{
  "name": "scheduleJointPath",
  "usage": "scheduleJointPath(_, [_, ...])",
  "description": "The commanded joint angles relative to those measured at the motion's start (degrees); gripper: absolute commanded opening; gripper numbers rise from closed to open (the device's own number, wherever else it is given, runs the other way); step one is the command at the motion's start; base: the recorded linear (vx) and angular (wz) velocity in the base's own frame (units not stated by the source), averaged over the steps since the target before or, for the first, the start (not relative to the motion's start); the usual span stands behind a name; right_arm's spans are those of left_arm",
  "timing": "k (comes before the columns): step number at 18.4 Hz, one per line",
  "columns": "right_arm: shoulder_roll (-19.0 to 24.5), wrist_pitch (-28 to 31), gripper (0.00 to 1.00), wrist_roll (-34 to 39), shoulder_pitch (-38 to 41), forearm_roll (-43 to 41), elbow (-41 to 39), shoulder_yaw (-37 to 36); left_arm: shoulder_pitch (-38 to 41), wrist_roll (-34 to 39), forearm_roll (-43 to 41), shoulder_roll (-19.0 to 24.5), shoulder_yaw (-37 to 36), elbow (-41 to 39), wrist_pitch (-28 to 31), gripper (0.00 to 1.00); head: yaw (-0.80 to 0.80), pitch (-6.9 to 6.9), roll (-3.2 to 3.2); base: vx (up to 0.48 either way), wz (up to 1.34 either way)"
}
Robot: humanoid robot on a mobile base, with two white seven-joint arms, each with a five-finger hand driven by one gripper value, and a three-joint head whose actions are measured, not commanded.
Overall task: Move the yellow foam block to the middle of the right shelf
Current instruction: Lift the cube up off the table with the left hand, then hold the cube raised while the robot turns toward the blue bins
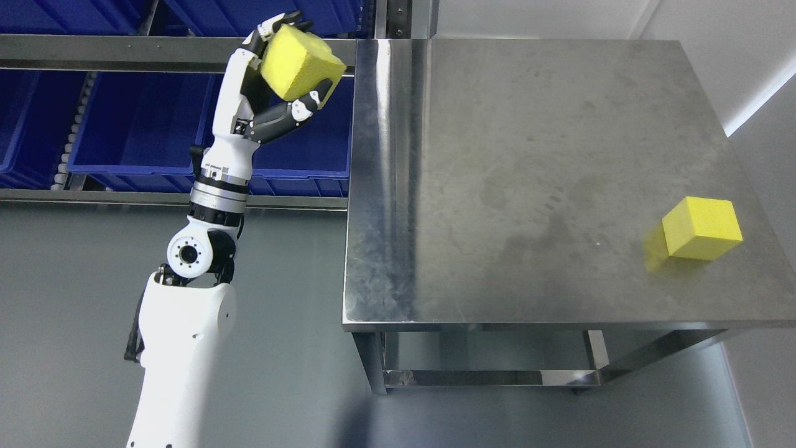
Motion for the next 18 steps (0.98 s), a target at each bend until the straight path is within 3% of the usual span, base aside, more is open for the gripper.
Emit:
scheduleJointPath(1, [-1.0, 0.05, 1.0, 0.0, 0.09, 0.18, -1.0, 0.01, 8.04, 2.26, 2.87, -0.23, 4.66, -1.63, -2.82, 0.45, 0.0, 0.0, 0.0, -0.021, 0.17])
scheduleJointPath(9, [-1.0, 0.05, 1.0, 0.0, 0.09, 0.18, -1.0, 0.01, 14.54, 2.17, 2.87, -0.23, 3.18, -5.49, -2.82, 0.45, 0.0, 0.0, 0.0, -0.018, 0.37])
scheduleJointPath(18, [-1.0, 0.05, 1.0, 0.0, 0.09, 0.18, -1.0, 0.01, 16.4, 2.26, 2.87, -0.23, 2.03, -6.9, -2.3, 0.45, 0.0, 0.0, 0.0, -0.01, 1.04])
